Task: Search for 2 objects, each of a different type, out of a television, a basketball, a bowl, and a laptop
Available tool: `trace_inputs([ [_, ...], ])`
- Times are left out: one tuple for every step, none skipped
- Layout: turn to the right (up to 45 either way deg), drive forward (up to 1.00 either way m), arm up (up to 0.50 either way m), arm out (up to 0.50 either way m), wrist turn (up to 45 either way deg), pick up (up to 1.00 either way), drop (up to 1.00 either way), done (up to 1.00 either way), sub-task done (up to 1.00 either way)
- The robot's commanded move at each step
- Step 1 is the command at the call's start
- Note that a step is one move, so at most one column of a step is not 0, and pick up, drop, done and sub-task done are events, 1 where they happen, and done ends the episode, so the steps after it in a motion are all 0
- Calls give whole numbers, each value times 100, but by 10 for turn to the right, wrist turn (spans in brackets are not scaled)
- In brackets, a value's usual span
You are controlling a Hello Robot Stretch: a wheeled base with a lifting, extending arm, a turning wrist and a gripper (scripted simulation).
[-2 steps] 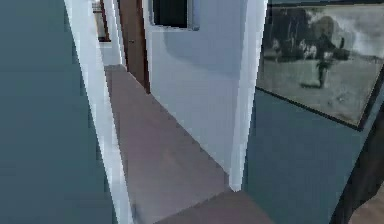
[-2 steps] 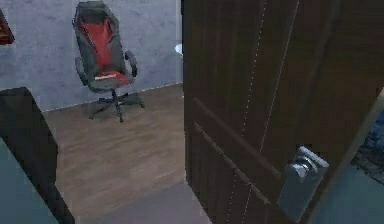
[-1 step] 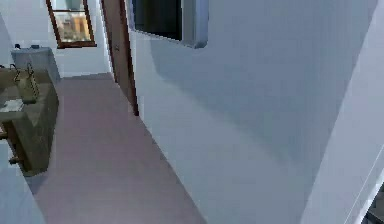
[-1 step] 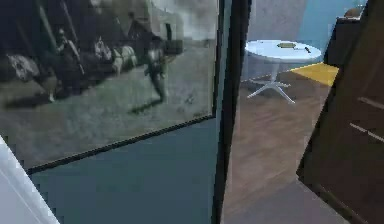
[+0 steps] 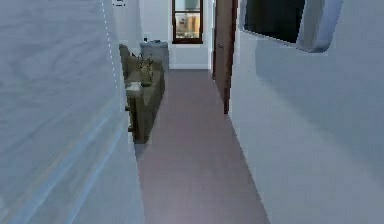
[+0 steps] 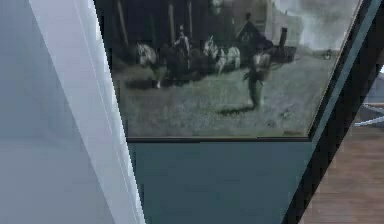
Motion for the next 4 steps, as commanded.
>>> trace_inputs([
  [0,30,0,0,0,0,0,0,0],
  [240,0,0,0,0,0,0,0,0],
  [0,0,0,0,0,0,0,0,100],
  [-240,0,0,0,0,0,0,0,0],
])
